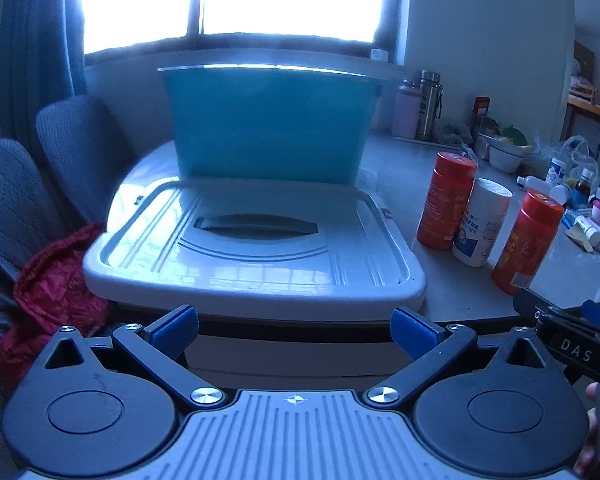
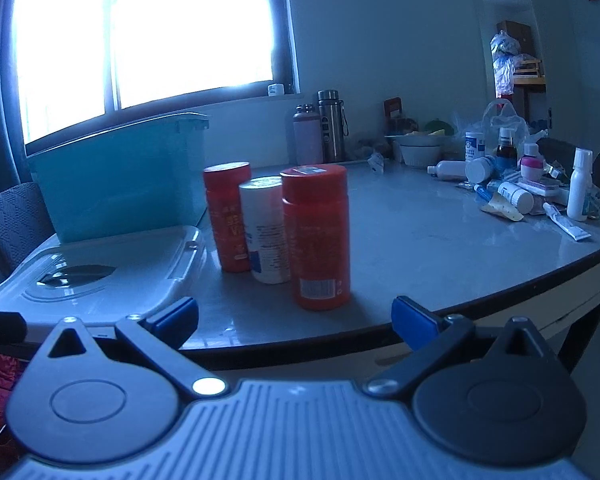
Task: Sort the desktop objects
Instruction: 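Move the right tool toward the taller red bottle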
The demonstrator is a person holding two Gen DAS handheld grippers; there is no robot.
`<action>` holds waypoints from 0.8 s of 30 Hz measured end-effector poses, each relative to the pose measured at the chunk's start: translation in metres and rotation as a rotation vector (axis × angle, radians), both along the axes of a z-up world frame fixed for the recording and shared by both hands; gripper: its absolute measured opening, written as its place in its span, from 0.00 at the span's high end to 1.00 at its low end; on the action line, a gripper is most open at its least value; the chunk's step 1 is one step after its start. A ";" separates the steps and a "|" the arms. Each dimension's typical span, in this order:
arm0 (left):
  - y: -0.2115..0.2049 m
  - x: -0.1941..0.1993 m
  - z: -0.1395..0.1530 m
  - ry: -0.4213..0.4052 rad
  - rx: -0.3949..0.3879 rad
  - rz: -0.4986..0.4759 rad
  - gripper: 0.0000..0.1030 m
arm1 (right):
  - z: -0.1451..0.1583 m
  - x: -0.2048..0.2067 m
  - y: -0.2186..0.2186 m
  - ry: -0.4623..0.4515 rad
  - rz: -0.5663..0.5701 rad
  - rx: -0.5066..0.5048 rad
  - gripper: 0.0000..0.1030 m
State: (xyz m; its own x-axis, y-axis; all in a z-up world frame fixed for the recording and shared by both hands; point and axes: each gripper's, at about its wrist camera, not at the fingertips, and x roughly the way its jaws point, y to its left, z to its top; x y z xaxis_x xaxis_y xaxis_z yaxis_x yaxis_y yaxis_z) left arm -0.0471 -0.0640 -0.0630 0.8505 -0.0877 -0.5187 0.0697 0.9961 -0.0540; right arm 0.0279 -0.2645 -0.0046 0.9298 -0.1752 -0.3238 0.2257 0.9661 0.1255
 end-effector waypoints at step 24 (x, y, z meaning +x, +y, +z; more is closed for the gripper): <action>-0.022 0.010 -0.001 -0.058 0.000 -0.129 0.00 | -0.019 0.051 -0.014 -0.004 0.038 -0.044 0.00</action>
